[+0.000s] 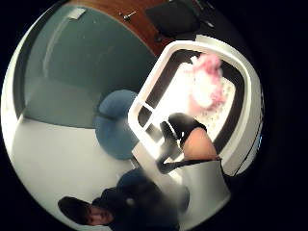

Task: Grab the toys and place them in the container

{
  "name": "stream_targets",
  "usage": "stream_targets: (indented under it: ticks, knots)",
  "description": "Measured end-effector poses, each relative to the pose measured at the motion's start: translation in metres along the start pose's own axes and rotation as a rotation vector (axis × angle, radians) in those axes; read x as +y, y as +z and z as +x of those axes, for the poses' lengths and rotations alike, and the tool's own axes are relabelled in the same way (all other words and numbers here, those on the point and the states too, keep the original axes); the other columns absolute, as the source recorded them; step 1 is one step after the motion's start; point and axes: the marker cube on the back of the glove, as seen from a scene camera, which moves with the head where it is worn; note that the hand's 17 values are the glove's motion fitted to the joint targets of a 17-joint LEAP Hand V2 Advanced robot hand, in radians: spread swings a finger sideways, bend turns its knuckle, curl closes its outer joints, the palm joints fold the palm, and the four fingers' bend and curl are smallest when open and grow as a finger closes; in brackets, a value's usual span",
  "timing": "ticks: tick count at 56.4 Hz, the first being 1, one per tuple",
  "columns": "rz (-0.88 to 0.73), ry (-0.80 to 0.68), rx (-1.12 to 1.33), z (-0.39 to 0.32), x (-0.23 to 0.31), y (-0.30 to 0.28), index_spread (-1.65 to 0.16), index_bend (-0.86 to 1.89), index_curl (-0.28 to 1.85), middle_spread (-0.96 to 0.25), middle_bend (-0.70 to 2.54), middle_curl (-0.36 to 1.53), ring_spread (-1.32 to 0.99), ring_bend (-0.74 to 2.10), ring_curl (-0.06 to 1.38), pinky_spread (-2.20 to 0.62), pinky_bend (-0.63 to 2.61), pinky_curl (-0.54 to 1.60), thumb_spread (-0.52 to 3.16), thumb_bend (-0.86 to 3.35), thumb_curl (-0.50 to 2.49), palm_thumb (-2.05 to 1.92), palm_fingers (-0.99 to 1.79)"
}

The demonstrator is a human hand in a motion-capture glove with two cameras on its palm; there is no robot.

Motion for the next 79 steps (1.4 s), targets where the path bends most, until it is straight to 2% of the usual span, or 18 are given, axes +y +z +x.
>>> stream_targets:
  ticks: [3, 9, 12, 17, 20, 24, 27, 32, 38, 44, 50, 55, 65, 79]
  knots:
    - [-0.003, 0.076, -0.037, 0.029, -0.003, -0.024, -0.3, 0.07, 0.45, 0.01, 0.16, 0.25, -0.07, 0.38, 0.4, -0.06, 1.21, 0.41, 1.01, 0.1, 0.7, 0.28, -0.32]
    - [-0.049, 0.056, -0.029, 0.052, 0.021, -0.048, -0.28, 0.08, 0.39, 0.03, 0.14, 0.25, -0.03, 0.29, 0.37, -0.02, 1.13, 0.37, 1.13, 0.07, 0.62, 0.26, -0.3]
    - [-0.094, 0.001, 0.026, 0.054, 0.046, -0.049, -0.27, 0.07, 0.36, 0.03, 0.15, 0.26, -0.02, 0.26, 0.36, 0.0, 1.08, 0.35, 1.17, 0.05, 0.59, 0.25, -0.31]
    - [-0.185, -0.174, 0.108, 0.048, 0.1, -0.041, -0.26, 0.04, 0.31, 0.03, 0.14, 0.26, 0.0, 0.24, 0.35, 0.01, 1.05, 0.33, 1.21, 0.03, 0.54, 0.25, -0.31]
    - [-0.207, -0.21, 0.139, 0.061, 0.13, -0.043, -0.26, 0.04, 0.28, 0.03, 0.14, 0.25, 0.0, 0.23, 0.35, 0.0, 1.05, 0.33, 1.23, 0.02, 0.52, 0.26, -0.3]
    - [-0.226, -0.19, 0.235, 0.091, 0.161, -0.041, -0.25, 0.04, 0.25, 0.02, 0.14, 0.26, 0.0, 0.23, 0.35, -0.01, 1.03, 0.32, 1.25, 0.01, 0.5, 0.27, -0.29]
    - [-0.246, -0.103, 0.245, 0.125, 0.169, -0.042, -0.25, 0.04, 0.23, 0.02, 0.14, 0.26, 0.0, 0.23, 0.36, -0.01, 1.02, 0.31, 1.26, 0.0, 0.48, 0.28, -0.28]
    - [-0.296, -0.04, 0.322, 0.154, 0.194, -0.012, -0.26, 0.08, 0.21, 0.01, 0.13, 0.25, 0.0, 0.22, 0.36, -0.02, 1.0, 0.3, 1.27, -0.01, 0.46, 0.29, -0.27]
    - [-0.386, -0.009, 0.304, 0.184, 0.21, 0.028, -0.27, 0.13, 0.22, 0.01, 0.12, 0.24, 0.0, 0.18, 0.35, -0.02, 0.97, 0.29, 1.27, -0.01, 0.43, 0.3, -0.25]
    - [-0.531, -0.055, 0.251, 0.189, 0.237, 0.077, -0.27, 0.15, 0.23, 0.0, 0.12, 0.23, 0.01, 0.16, 0.33, -0.03, 0.95, 0.28, 1.28, -0.01, 0.41, 0.3, -0.24]
    - [-0.577, -0.066, 0.208, 0.21, 0.234, 0.106, -0.29, 0.21, 0.27, 0.0, 0.1, 0.22, 0.01, 0.14, 0.31, -0.03, 0.93, 0.26, 1.28, 0.0, 0.4, 0.34, -0.21]
    - [-0.549, -0.094, 0.231, 0.212, 0.233, 0.126, -0.31, 0.35, 0.32, 0.0, 0.08, 0.19, 0.01, 0.12, 0.29, -0.03, 0.89, 0.25, 1.28, 0.01, 0.4, 0.38, -0.17]
    - [-0.394, -0.127, 0.176, 0.201, 0.218, 0.125, -0.3, 0.94, 0.52, -0.04, 0.2, 0.21, -0.02, 0.14, 0.23, -0.04, 0.74, 0.19, 1.32, 0.11, 0.46, 0.6, 0.1]
    - [-0.263, -0.153, 0.086, 0.145, 0.191, 0.076, -0.21, 1.14, 0.65, -0.17, 0.42, 0.32, -0.14, 0.16, 0.2, -0.08, 0.7, 0.17, 1.22, 0.11, 0.56, 0.7, 0.25]
